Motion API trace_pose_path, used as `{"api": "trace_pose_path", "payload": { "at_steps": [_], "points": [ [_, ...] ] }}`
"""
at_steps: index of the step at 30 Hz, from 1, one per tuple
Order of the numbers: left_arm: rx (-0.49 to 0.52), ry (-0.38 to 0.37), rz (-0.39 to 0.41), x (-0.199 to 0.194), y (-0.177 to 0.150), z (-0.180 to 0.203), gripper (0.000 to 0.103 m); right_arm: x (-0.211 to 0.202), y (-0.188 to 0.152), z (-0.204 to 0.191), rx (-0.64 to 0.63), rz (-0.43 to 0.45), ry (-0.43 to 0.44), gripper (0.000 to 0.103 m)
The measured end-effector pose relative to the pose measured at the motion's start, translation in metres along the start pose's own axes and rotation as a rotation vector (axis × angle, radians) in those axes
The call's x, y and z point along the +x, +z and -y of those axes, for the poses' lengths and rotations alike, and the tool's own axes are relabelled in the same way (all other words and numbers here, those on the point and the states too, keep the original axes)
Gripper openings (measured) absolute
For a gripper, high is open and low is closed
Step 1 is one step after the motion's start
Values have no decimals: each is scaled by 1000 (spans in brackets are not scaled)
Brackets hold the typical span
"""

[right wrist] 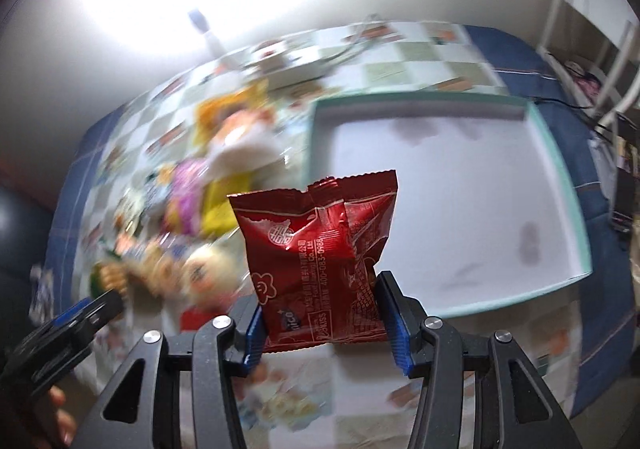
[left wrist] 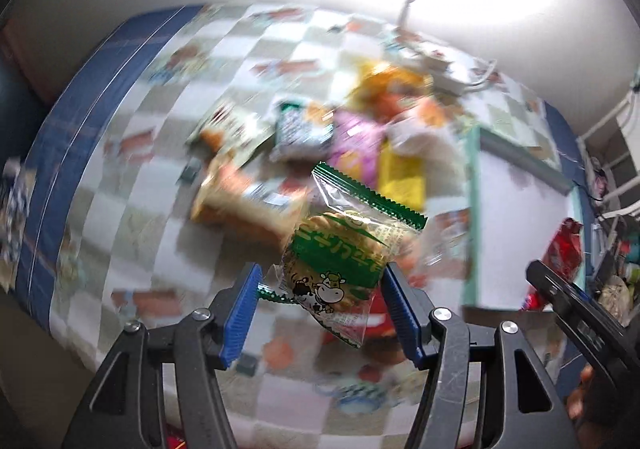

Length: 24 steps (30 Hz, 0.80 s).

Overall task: Organize snacks
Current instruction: 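Carry both snacks over the white tray and open both tools to drop them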

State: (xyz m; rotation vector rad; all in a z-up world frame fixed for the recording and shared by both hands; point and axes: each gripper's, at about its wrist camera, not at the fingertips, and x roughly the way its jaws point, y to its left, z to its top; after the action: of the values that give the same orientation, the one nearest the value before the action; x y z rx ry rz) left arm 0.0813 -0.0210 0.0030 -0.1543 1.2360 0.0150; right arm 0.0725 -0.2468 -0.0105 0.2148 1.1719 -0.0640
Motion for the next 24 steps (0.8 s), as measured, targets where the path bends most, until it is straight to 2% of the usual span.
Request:
{"api": "trace_pose_path", "payload": {
  "at_steps": [3, 6, 9, 11, 15, 20, 24],
  "points": [
    [45, -31, 34, -3, 16, 30, 63, 1, 15, 23, 66, 31, -93, 53],
    [86, -70, 64, 2, 25, 63, 63, 8, 26, 46, 131, 55, -133, 53],
    [139, -75, 68, 16, 30, 93, 63, 18, 24, 73, 168, 75, -215, 53],
    [172, -85, 71, 28, 31, 111, 63, 29, 22, 91, 183, 50, -255, 53],
    [253, -157, 51, 46, 30, 157, 63, 41, 18, 135, 279, 14, -321, 53],
    [344, -177, 45, 62, 23, 200, 63, 45, 15, 162, 341, 7, -339, 53],
    [388, -196, 18, 83, 11, 217, 64, 50, 18, 173, 363, 0, -337, 54]
  ]
}}
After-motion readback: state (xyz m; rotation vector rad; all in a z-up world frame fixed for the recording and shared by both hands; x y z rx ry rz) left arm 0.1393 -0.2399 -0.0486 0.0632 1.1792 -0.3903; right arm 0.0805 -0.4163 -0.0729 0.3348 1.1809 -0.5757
